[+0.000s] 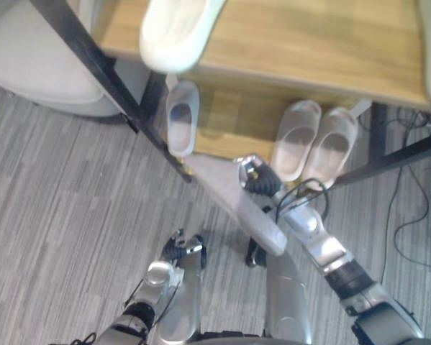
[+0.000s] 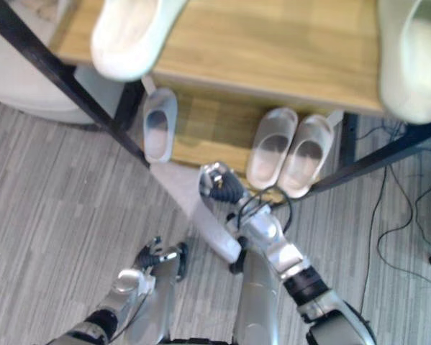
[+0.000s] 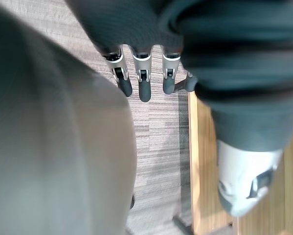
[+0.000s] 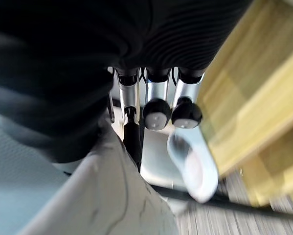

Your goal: Organize the slippers on the shoe rack

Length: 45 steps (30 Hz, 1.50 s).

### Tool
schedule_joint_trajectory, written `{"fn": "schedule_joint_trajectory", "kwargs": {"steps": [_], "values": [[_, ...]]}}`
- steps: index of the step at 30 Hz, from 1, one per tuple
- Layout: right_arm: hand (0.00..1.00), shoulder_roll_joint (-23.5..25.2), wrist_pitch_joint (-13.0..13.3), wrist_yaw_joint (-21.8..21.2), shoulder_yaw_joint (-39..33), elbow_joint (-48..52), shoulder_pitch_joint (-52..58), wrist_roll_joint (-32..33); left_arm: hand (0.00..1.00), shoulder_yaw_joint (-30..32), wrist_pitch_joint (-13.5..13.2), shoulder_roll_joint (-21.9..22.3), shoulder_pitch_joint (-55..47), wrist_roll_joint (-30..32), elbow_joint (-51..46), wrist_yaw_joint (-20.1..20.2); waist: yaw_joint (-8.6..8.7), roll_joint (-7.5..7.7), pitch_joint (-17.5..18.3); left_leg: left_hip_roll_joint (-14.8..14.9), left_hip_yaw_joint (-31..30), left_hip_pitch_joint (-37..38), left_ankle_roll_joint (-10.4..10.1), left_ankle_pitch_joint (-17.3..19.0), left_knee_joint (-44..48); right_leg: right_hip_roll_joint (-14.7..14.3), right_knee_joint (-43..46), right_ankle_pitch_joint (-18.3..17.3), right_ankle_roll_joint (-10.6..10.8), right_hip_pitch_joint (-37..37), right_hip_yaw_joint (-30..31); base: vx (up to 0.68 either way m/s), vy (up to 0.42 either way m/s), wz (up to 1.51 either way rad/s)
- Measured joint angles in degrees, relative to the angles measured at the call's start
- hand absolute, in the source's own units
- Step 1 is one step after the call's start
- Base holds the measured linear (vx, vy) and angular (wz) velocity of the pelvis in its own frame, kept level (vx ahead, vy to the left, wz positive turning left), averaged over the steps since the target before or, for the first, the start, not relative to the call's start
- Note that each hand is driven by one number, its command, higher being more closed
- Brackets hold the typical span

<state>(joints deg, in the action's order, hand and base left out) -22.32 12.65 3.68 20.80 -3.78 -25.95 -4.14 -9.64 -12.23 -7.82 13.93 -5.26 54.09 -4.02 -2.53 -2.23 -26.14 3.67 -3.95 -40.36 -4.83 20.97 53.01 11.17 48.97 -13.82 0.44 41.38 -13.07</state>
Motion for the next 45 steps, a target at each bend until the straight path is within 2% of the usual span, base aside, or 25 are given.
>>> {"fn": "schedule_joint_trajectory", "kwargs": {"steps": [7, 12, 16, 24, 30, 36, 37, 38, 42, 45], "values": [[1.0, -0.28, -0.13, 6.6, -2.74, 0.49, -9.38, -3.41, 0.0, 6.76, -0.66, 0.78, 2.21, -1.59, -6.52, -2.08, -0.93, 0.2, -1.48, 1.57, -0.23, -13.23, -0.2, 4.48, 14.02, 1.44, 14.01, -5.16, -1.25, 12.73, 0.27, -0.05, -0.009, 0.03], [1.0, -0.34, -1.02, 9.95, -2.7, -0.61, -16.19, -7.92, 0.0, 10.59, -0.95, 0.78, 3.61, -2.05, -8.54, -2.93, -1.28, 0.78, -1.97, 2.2, -0.16, -18.31, -0.71, 5.64, 18.7, 1.81, 19.01, -6.92, -1.82, 18.09, 0.74, -0.01, -0.002, 0.0], [1.0, -0.85, -3.46, 12.79, -2.89, -7.5, -23.35, -13.44, 0.0, 11.55, -1.3, 0.91, 3.66, -3.96, -10.9, -3.5, -1.81, 0.81, -1.97, 2.75, -0.15, -21.79, -0.45, 6.08, 20.21, 1.76, 20.37, -7.19, -1.72, 21.5, 0.69, 0.0, 0.002, -0.02], [1.0, -0.9, -8.32, 15.83, -4.33, -23.16, -35.88, -20.72, 0.0, 12.57, -1.66, 1.81, 5.81, -4.6, -12.42, -3.78, -3.26, 0.79, -1.93, 2.84, -0.47, -26.5, -0.83, 5.88, 21.83, 1.84, 21.84, -7.31, -1.86, 25.74, 0.55, 0.0, 0.0, 0.02], [1.0, -0.61, -11.04, 20.07, -4.78, -33.33, -44.74, -25.51, 0.0, 12.29, -2.6, 2.24, 6.01, -6.23, -13.09, -4.91, -3.93, 0.83, -0.93, 2.81, -0.51, -29.25, -0.85, 5.86, 22.19, 1.98, 22.09, -7.3, -1.89, 28.29, 0.49, 0.0, 0.0, 0.0], [1.0, -0.2, -14.26, 23.55, -4.79, -38.34, -49.25, -32.26, 0.0, 11.95, -2.85, 2.43, 6.01, -8.42, -13.0, -5.87, -4.15, 0.83, 0.75, 2.71, -0.75, -31.8, -0.96, 5.8, 22.84, 2.32, 23.07, -7.47, -2.32, 30.69, 0.23, 0.0, -0.006, 0.03], [1.0, -0.21, -15.53, 24.11, -4.8, -38.83, -49.64, -34.07, 0.0, 11.92, -2.85, 2.47, 6.01, -8.45, -12.98, -5.87, -4.27, 0.85, 0.89, 2.7, -0.9, -31.91, -0.98, 5.79, 22.91, 2.41, 23.23, -7.55, -2.42, 30.68, 0.06, -0.01, -0.009, 0.06], [0.0, -0.2, -16.24, 24.58, -4.8, -39.67, -49.98, -34.53, 0.0, 11.84, -2.83, 2.48, 6.0, -8.45, -12.88, -5.87, -4.28, 0.81, 1.1, 2.69, -1.01, -32.09, -1.0, 5.78, 22.97, 2.54, 23.31, -7.75, -2.63, 30.68, -0.15, -0.01, -0.008, 0.08], [0.0, -0.28, -18.85, 24.89, -4.82, -40.14, -50.45, -38.69, 0.0, 11.44, -2.82, 2.47, 5.89, -8.5, -12.85, -5.88, -4.4, 0.94, 1.77, 2.6, -1.36, -32.62, -1.17, 5.7, 23.0, 2.98, 23.66, -8.15, -2.67, 30.91, -0.79, -0.02, -0.013, 0.07], [0.0, -0.26, -19.82, 24.88, -4.82, -40.36, -50.5, -38.7, 0.0, 11.09, -2.79, 2.52, 5.84, -9.06, -12.72, -5.87, -4.52, 0.97, 2.39, 2.44, -1.37, -33.13, -1.36, 5.59, 22.95, 3.18, 23.9, -8.26, -2.93, 31.51, -0.82, -0.01, -0.006, 0.03]]}}
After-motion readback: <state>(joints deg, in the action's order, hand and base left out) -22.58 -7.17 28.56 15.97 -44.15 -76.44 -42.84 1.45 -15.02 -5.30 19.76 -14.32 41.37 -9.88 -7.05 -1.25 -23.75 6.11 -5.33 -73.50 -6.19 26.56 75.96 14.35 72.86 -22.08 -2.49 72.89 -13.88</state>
